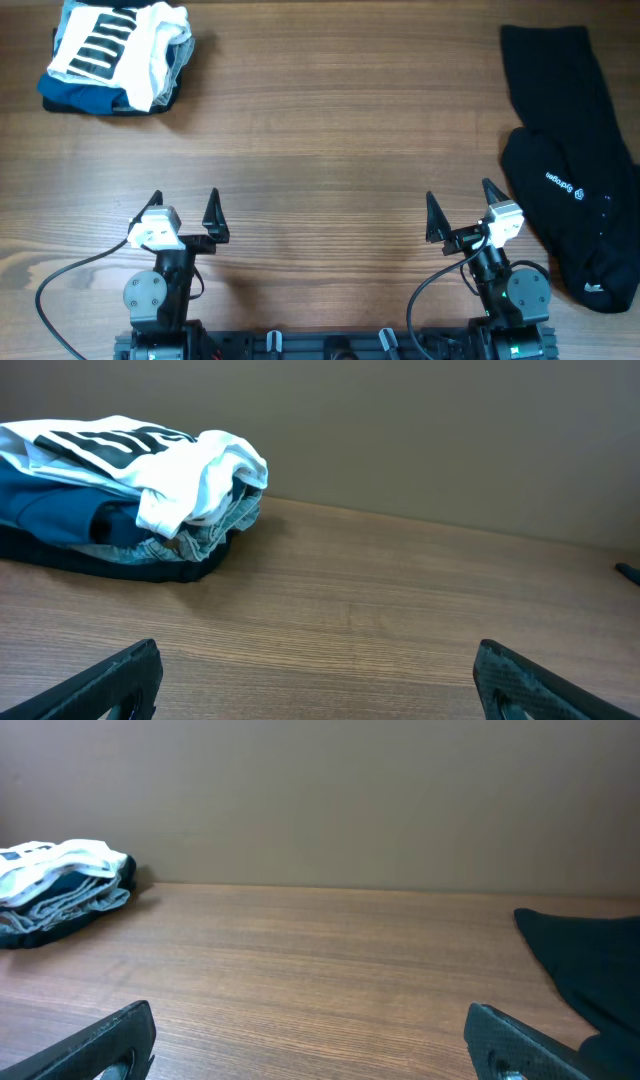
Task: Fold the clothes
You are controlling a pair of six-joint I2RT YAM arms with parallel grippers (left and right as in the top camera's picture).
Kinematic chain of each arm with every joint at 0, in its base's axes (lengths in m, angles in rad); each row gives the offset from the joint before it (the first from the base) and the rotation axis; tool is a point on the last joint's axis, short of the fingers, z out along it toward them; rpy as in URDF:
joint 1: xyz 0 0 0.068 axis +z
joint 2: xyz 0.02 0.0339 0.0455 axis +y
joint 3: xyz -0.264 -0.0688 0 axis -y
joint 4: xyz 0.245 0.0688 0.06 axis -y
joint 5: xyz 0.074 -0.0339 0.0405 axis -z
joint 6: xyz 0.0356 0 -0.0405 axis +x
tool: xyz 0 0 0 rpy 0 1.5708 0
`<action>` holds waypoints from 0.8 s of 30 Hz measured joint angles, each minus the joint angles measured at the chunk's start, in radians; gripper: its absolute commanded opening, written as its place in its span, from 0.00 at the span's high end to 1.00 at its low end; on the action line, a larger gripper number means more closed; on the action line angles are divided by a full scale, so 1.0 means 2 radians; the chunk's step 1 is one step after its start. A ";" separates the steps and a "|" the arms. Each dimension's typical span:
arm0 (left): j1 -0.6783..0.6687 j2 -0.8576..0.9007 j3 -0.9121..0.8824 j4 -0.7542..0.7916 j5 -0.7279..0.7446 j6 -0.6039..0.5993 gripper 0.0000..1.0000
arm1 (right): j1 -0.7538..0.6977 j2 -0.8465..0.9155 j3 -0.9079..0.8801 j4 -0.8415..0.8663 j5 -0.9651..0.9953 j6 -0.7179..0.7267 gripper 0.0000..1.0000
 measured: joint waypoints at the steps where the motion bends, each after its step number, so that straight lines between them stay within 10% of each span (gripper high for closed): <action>1: 0.000 0.000 0.000 0.000 0.000 0.000 0.00 | 0.000 0.000 0.000 0.000 0.000 0.000 0.00; 24: 0.000 0.000 0.000 0.000 0.000 0.000 0.00 | 0.000 0.000 0.000 0.000 0.009 0.000 0.00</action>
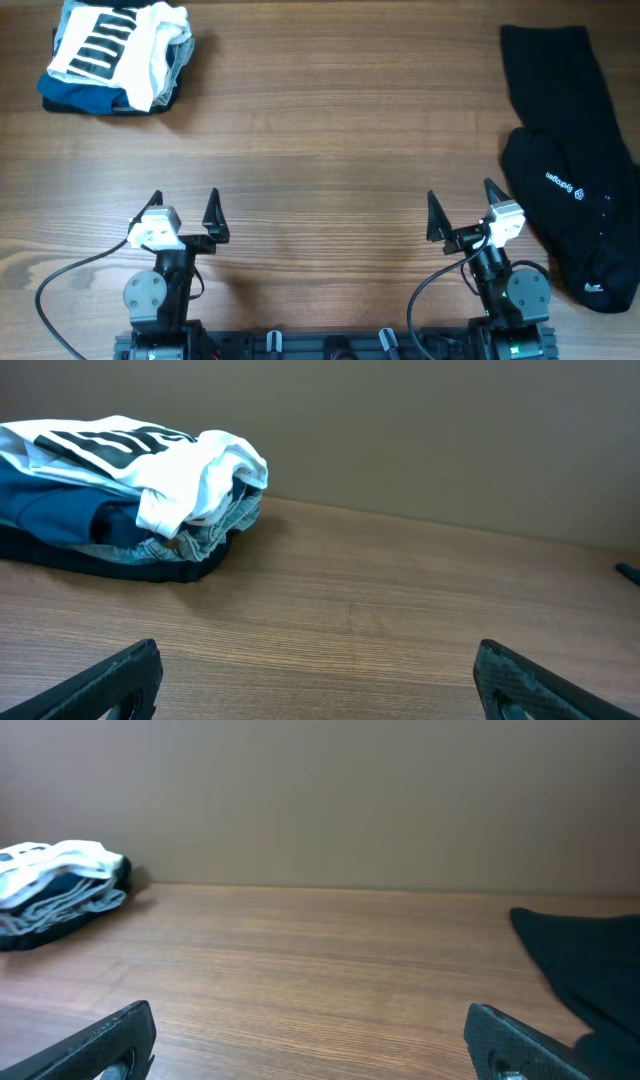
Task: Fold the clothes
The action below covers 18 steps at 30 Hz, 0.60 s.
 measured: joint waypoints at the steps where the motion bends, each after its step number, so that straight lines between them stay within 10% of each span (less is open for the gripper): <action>1: 0.000 0.000 0.000 0.000 0.000 0.000 0.00 | 0.000 0.000 0.000 0.000 0.002 0.000 0.00; 18: 0.000 0.000 0.006 0.020 0.012 0.000 0.00 | 0.000 0.031 0.060 0.018 0.017 -0.003 0.00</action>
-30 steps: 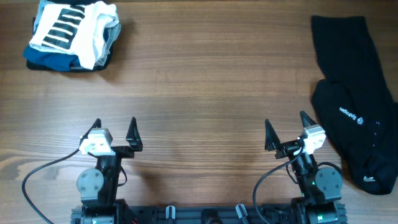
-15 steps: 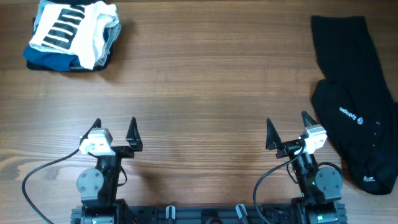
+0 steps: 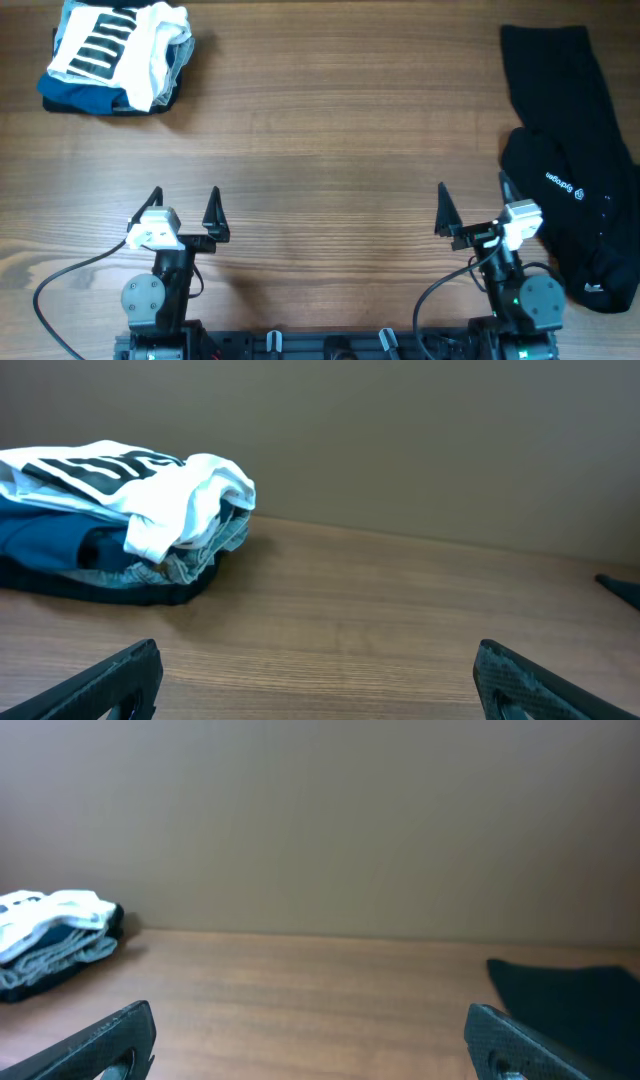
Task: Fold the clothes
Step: 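Move the right gripper forward onto the crumpled black garment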
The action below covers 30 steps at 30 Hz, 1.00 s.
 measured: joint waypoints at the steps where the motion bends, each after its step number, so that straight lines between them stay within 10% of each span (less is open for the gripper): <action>1: 0.000 0.001 0.007 -0.002 0.002 0.000 0.00 | 0.000 0.015 0.016 -0.001 0.001 -0.002 0.00; 22: 0.000 0.394 0.414 -0.265 0.005 -0.002 0.00 | -0.028 0.537 0.532 -0.359 -0.007 -0.012 0.00; 30: 0.000 0.579 0.513 -0.356 0.005 -0.002 0.00 | -0.097 0.696 0.551 -0.391 -0.036 0.001 0.00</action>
